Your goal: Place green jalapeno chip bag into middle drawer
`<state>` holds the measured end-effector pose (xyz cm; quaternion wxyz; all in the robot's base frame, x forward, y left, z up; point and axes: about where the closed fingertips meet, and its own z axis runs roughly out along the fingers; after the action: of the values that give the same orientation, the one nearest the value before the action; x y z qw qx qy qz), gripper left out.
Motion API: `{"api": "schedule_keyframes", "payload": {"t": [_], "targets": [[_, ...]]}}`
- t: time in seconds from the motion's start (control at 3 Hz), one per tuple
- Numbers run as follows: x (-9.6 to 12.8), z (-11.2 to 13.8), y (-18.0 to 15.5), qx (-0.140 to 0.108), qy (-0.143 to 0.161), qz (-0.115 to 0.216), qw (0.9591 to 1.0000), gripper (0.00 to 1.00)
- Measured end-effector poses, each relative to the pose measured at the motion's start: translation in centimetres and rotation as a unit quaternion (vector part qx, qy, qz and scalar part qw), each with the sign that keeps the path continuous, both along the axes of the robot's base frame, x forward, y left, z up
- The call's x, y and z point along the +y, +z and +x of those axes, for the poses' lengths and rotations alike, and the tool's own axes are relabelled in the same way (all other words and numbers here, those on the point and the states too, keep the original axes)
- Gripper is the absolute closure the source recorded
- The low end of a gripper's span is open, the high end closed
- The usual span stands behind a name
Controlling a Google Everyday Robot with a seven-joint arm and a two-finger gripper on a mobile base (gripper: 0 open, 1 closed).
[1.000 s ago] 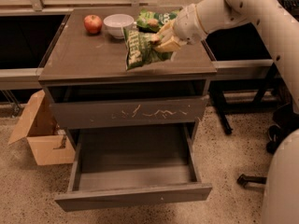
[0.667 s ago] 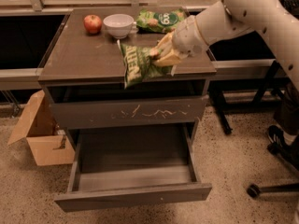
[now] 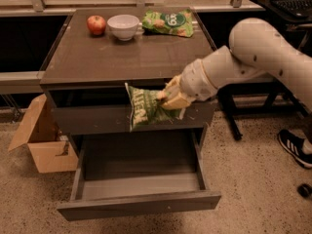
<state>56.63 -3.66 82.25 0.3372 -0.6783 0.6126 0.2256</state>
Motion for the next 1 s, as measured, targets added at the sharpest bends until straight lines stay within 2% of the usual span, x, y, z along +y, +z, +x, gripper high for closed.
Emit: {"api": "schedule_keyframes", "payload": {"t": [0.33, 0.67, 1.0], "targets": [[0.3, -0.8, -1.4, 0.012, 0.006, -0.005, 0.9999, 1.00], [0.3, -0.7, -1.3, 0.011, 0.005, -0.005, 0.9999, 1.00], [-0.5, -1.5, -6.7, 0.037, -0.032, 0.000, 0.9988, 1.00]]}}
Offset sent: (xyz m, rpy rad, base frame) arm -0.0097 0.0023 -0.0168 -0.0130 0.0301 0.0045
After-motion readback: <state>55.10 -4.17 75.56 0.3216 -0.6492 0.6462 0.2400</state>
